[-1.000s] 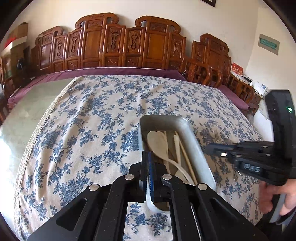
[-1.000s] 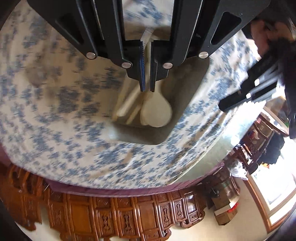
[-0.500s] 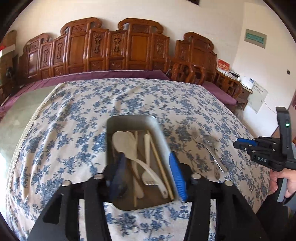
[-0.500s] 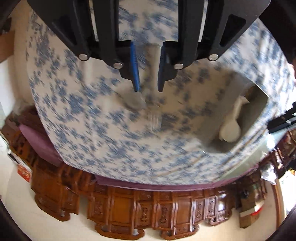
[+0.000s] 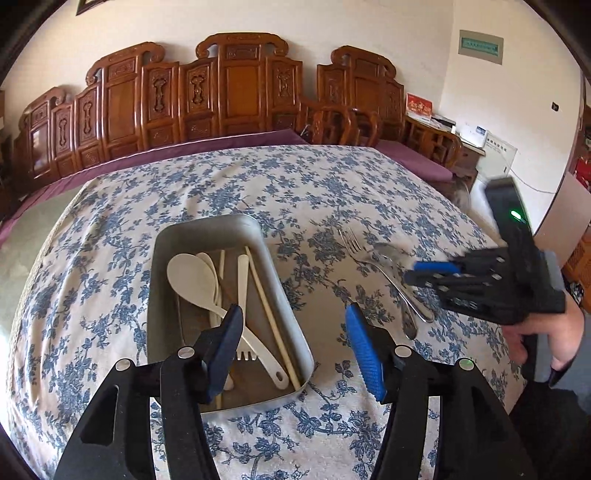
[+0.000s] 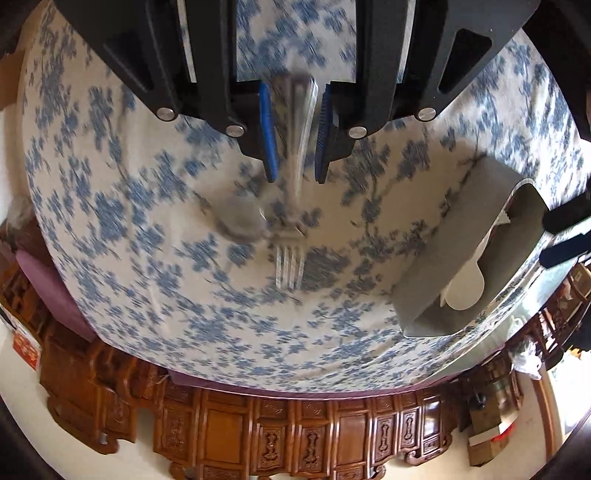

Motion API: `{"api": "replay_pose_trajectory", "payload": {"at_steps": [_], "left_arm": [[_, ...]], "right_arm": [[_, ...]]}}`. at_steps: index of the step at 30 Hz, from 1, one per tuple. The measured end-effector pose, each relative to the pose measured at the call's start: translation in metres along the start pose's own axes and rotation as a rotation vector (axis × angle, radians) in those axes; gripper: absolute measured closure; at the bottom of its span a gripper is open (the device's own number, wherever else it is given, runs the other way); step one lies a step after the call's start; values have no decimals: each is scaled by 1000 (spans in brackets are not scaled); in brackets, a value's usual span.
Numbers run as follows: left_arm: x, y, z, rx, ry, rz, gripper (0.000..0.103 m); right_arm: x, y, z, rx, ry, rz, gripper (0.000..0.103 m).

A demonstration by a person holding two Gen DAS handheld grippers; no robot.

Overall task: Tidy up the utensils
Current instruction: 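Grasp the silver fork on the cloth with the right tool and lift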

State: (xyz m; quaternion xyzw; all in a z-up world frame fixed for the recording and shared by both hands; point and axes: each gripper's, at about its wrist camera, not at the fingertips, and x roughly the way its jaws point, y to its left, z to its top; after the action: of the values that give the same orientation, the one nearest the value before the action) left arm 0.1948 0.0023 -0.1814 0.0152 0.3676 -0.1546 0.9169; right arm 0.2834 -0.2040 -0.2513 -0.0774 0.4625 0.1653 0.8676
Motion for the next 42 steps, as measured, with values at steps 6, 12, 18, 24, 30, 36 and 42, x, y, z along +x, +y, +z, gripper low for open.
{"api": "replay_pose_trajectory", "payload": {"at_steps": [6, 12, 18, 24, 30, 36, 42], "left_arm": [[3, -1, -1, 6, 12, -9, 48], [3, -3, -1, 16, 15, -16, 48], [2, -5, -1, 25, 19, -19, 48], [-9, -15, 1, 38, 14, -1, 48], [-31, -32, 5, 32, -8, 6, 48], [-32, -55, 5, 21, 14, -29, 48], [2, -81, 8, 8, 85, -96, 48]], "right_arm": [[35, 5, 21, -41, 83, -52, 81], [50, 5, 27, -81, 139, -63, 84], [56, 6, 35, -83, 165, -47, 94], [46, 10, 30, -106, 161, -10, 95], [-9, -1, 15, -77, 85, 15, 95], [-56, -32, -15, -42, 33, -4, 95], [-70, -73, -49, 29, 14, -39, 95]]}}
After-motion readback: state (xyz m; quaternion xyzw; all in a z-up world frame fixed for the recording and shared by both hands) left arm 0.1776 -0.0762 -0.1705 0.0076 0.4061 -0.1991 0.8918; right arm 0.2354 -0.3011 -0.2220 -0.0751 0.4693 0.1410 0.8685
